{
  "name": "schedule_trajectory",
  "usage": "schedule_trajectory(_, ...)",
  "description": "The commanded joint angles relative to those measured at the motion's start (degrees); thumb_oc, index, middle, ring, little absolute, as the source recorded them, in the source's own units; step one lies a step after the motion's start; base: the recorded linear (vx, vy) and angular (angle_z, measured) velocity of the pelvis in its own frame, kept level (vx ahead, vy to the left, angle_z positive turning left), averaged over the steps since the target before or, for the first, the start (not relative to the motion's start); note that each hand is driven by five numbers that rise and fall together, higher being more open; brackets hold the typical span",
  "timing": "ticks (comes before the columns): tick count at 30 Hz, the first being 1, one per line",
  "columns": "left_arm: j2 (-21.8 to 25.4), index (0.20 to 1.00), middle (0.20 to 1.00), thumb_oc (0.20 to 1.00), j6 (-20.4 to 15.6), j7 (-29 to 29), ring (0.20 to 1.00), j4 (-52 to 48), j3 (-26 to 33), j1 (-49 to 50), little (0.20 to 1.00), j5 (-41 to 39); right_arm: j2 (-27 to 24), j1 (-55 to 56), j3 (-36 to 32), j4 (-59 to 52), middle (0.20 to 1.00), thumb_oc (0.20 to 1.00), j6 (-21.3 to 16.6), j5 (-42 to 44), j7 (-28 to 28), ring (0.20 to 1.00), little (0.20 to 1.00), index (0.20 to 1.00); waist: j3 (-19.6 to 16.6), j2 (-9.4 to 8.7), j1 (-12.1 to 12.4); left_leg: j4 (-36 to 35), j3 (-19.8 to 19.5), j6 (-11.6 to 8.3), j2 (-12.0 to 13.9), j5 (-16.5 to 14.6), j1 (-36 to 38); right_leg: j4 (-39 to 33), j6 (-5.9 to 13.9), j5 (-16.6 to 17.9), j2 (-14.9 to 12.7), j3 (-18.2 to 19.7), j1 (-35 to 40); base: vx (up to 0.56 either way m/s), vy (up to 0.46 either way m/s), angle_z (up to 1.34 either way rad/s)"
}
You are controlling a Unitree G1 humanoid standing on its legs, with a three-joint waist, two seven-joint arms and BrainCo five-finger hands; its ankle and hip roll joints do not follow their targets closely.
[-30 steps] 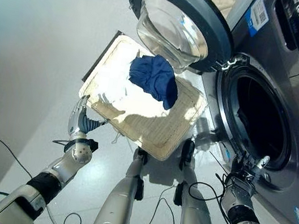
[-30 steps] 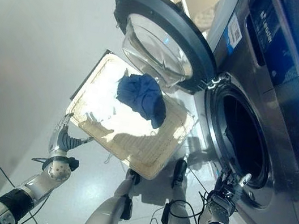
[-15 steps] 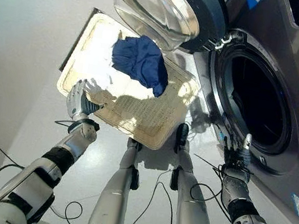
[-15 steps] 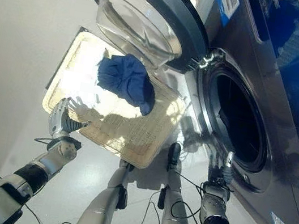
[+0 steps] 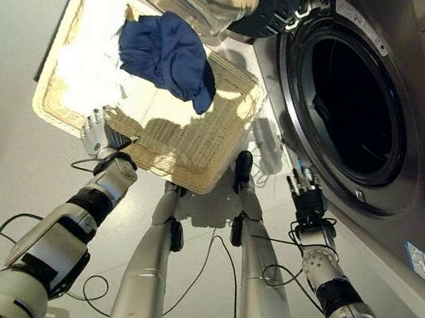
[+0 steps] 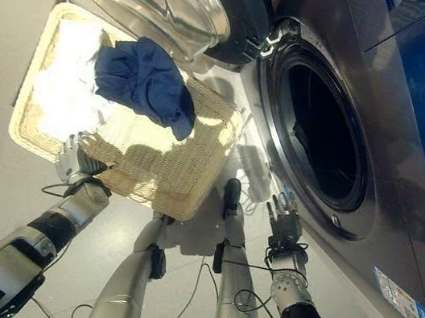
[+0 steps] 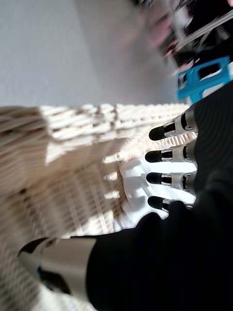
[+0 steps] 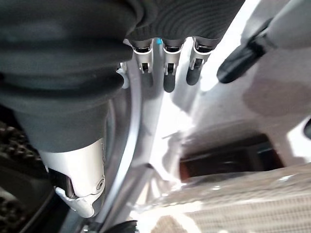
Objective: Put the clothes into the washing machine.
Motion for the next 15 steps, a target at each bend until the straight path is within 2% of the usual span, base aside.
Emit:
schedule_trajectory(1,5.82,1.000,1.000,1.000,7.04,5.69,1.000,2.87,0.83,-2.55,1.000,-0.03,-0.10,3.66,2.22,-5.56,1.000,1.000,1.87,-0.89,2.65,1.000,1.000,1.000,-1.11,-3.99,-0.03,10.21,-0.06,-2.19,-2.90,-6.43,-2.61,-5.45,4.35,3.51,2.12,-1.17,2.03,-0.01,0.049,0.00)
schedule_trajectory(5,7.82,1.000,1.000,1.000,8.95,12.22,1.000,5.09,0.06,-5.73,1.000,-3.40,0.09,5.03,4.43,-8.09,1.000,1.000,2.32,-1.94,2.94,1.000,1.000,1.000,-1.11,-5.10,-1.08,11.20,-0.01,-2.41,-2.43,-6.97,-4.41,-5.55,4.37,3.74,2.13,-0.88,0.16,-0.01,0.053,0.00)
schedule_trajectory(7,8.18,1.000,1.000,1.000,7.98,15.40,1.000,5.27,0.56,-6.58,1.000,-6.77,0.19,5.73,4.99,-9.35,1.000,1.000,2.17,-2.58,2.68,1.000,1.000,1.000,-1.11,-5.62,-1.42,11.83,-0.26,-2.40,-2.37,-7.31,-5.29,-5.52,4.40,3.84,2.17,-0.73,-0.67,0.00,0.022,-0.01)
schedule_trajectory(8,8.29,1.000,1.000,1.000,2.99,19.29,1.000,5.69,2.01,-7.32,1.000,-12.78,0.31,6.14,5.58,-9.79,1.000,1.000,1.91,-2.48,2.69,1.000,1.000,1.000,-1.11,-6.10,-1.69,12.49,-0.47,-2.39,-2.23,-7.69,-6.09,-5.39,4.46,3.84,2.14,-0.73,-1.40,0.00,0.000,0.00)
schedule_trajectory(11,7.47,1.000,1.000,1.000,-8.38,23.37,1.000,6.46,6.82,-8.32,1.000,-24.89,1.08,6.71,6.47,-9.98,1.000,1.000,1.02,-2.48,2.40,1.000,1.000,1.000,-1.11,-6.78,-1.95,13.31,-1.02,-2.36,-2.15,-8.44,-7.10,-5.31,4.53,3.56,2.23,-0.75,-2.23,0.00,0.000,0.00)
schedule_trajectory(12,6.83,1.000,1.000,1.000,-16.40,22.63,1.000,8.15,10.90,-8.83,1.000,-27.79,1.79,6.91,6.92,-9.42,1.000,1.000,0.29,-2.58,2.43,1.000,1.000,1.000,-1.11,-7.16,-1.94,13.75,-1.59,-2.35,-2.14,-8.99,-7.59,-5.18,4.52,3.20,2.25,-0.86,-2.56,0.00,0.000,0.00)
schedule_trajectory(13,6.69,1.000,1.000,1.000,-18.17,22.52,1.000,8.33,11.60,-8.91,1.000,-28.48,1.97,6.97,7.05,-9.35,1.000,1.000,0.09,-2.71,2.32,1.000,1.000,1.000,-1.11,-7.23,-1.97,13.83,-1.71,-2.35,-2.13,-9.11,-7.70,-5.13,4.51,3.10,2.27,-0.91,-2.63,0.01,-0.034,0.03)
schedule_trajectory(14,5.94,1.000,1.000,1.000,-23.16,22.85,1.000,8.16,13.78,-9.20,1.000,-30.66,2.61,7.08,7.27,-9.20,1.000,1.000,-0.36,-3.04,1.97,1.000,1.000,1.000,-1.11,-7.52,-1.95,13.98,-2.05,-2.25,-2.17,-9.43,-7.91,-4.94,4.48,2.79,2.40,-1.03,-2.78,0.01,-0.016,0.10)
schedule_trajectory(15,5.89,1.000,1.000,1.000,-23.43,22.86,1.000,8.15,13.90,-9.18,1.000,-30.76,2.62,7.07,7.30,-9.16,1.000,1.000,-0.38,-3.05,1.97,1.000,1.000,1.000,-1.11,-7.50,-1.98,14.01,-2.08,-2.24,-2.17,-9.46,-7.92,-4.92,4.48,2.76,2.40,-1.06,-2.78,0.01,-0.018,0.11)
